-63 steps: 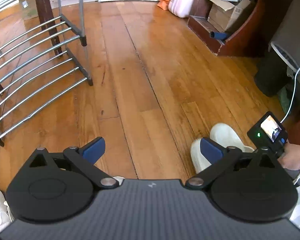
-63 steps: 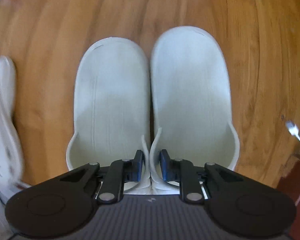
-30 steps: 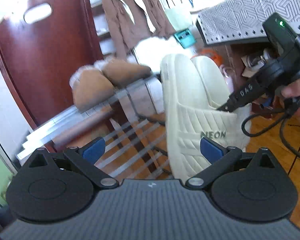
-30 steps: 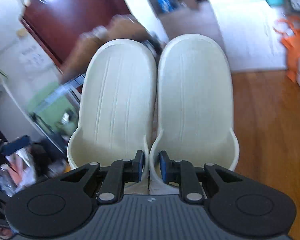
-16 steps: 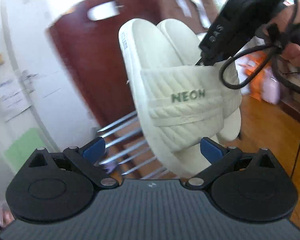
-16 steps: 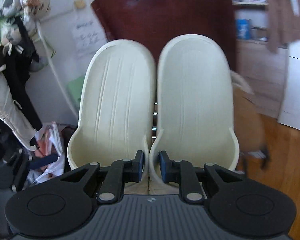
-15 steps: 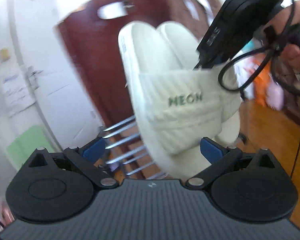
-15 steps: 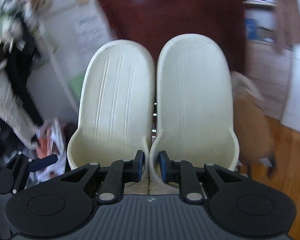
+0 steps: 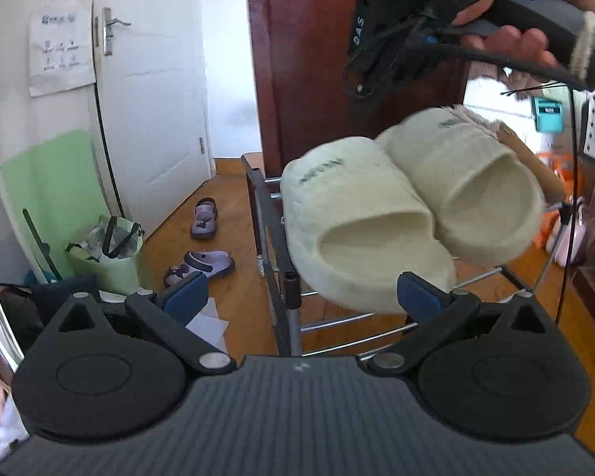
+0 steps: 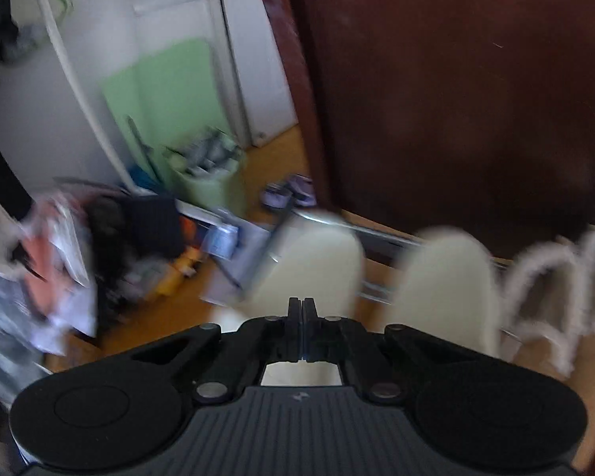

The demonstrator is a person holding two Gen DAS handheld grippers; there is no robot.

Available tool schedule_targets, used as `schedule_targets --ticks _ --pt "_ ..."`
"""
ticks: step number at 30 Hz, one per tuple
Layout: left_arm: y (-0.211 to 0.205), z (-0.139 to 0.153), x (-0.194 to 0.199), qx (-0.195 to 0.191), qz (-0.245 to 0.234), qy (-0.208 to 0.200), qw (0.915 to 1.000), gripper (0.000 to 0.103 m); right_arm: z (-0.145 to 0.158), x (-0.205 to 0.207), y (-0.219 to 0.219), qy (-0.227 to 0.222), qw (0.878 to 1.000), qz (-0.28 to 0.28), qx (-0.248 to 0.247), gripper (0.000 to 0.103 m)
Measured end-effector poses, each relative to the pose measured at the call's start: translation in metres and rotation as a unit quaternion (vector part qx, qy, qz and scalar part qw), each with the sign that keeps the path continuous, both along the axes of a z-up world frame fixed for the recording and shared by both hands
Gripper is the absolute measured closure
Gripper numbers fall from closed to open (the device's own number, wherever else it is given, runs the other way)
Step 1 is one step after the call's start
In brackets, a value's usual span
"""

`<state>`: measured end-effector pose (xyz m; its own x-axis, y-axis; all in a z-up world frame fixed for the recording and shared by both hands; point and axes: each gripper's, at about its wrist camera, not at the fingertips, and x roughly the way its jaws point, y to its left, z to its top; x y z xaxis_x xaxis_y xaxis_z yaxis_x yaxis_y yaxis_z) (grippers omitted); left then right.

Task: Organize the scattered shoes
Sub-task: 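Grasp the cream NEON slides with the right tool and place them on the rack, then grasp the white clogs together with the right tool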

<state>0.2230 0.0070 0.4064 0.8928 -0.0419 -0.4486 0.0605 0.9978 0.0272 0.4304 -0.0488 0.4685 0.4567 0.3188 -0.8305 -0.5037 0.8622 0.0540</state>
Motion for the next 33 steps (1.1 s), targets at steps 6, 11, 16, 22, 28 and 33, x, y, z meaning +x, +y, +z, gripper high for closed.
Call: schedule_targets --ticks 6,11,16,22,28,33 --pt "0.017 -0.001 -0.007 -0.006 -0.012 0.004 0.9999 0.000 -0.003 -0.010 -0.025 -0.050 0.998 -0.030 -0.007 0.085" --pt "0.014 -0.005 -0.013 0.001 -0.012 0.002 0.9999 0.000 -0.008 -0.107 -0.097 -0.145 0.980 -0.034 0.134 0.074" --pt "-0.013 -0.007 -0.030 0.050 -0.011 0.004 0.9987 0.000 -0.067 -0.208 -0.170 -0.161 0.958 -0.067 0.230 0.054" --pt "-0.059 -0.042 -0.066 0.104 -0.129 0.046 0.9851 0.000 -0.193 -0.257 -0.251 -0.031 0.954 -0.178 0.239 0.046" --pt "-0.129 -0.152 -0.051 0.099 -0.217 0.201 0.9500 0.000 -0.367 -0.282 -0.305 0.142 0.919 -0.318 0.183 0.045" --pt "-0.149 -0.236 -0.052 0.123 -0.215 0.306 0.9195 0.000 -0.490 -0.351 -0.293 0.276 0.890 -0.333 0.146 0.045"
